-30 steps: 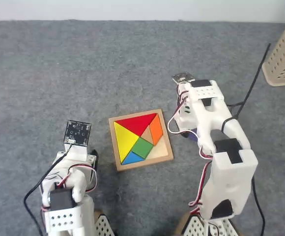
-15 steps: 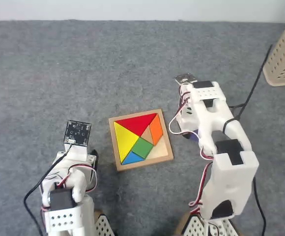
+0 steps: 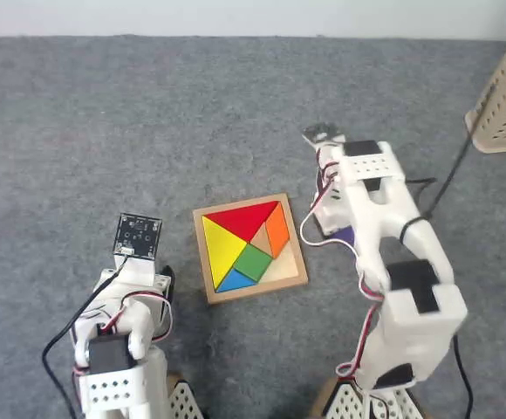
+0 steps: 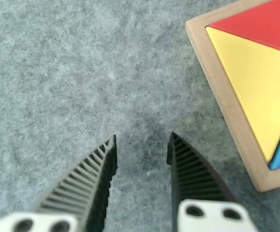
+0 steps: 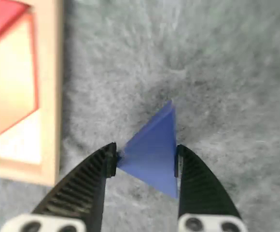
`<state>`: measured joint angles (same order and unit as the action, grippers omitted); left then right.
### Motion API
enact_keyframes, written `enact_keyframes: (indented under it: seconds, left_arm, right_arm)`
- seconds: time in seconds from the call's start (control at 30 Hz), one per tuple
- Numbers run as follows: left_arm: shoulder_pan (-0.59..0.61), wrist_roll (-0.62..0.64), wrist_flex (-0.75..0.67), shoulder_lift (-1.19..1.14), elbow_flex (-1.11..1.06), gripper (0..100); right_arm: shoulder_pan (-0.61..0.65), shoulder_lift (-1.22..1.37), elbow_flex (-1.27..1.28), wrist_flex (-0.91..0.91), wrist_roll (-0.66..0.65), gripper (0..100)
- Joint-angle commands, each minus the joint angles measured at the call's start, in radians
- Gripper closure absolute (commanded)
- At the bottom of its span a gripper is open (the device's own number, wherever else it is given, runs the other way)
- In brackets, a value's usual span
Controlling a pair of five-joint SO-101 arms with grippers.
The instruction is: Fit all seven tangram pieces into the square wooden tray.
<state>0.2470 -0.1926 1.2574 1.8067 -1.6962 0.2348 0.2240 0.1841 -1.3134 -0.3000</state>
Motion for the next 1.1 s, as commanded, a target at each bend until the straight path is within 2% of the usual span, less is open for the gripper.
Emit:
enact_keyframes:
  seconds: [0.0, 0.07, 0.3, 0.43, 0.67, 0.93, 1.07]
  left_arm:
    - [-0.002, -0.003, 0.006, 0.018, 0.01, 83]
    - [-0.002, -0.003, 0.006, 0.018, 0.01, 83]
    - [-0.002, -0.003, 0.006, 0.018, 0.01, 83]
    - [-0.002, -0.003, 0.006, 0.018, 0.01, 83]
    - [-0.002, -0.003, 0.006, 0.018, 0.01, 83]
    - [-0.002, -0.003, 0.006, 0.018, 0.01, 83]
    - [-0.002, -0.003, 0.006, 0.018, 0.01, 83]
  right_arm:
    - [0.051, -0.143, -0.006, -0.045, -0.092, 91.9]
    - [0.085, -0.16, -0.012, -0.056, -0.127, 91.9]
    - [0.275, -0.162, -0.006, -0.054, -0.394, 91.9]
    - [0.338, -0.162, -0.006, -0.053, -0.52, 91.9]
    - [0.352, -0.162, 0.006, -0.062, -0.741, 91.9]
    - [0.355, -0.162, 0.109, -0.058, -1.177, 91.9]
    - [0.355, -0.162, 0.117, -0.058, -1.257, 91.9]
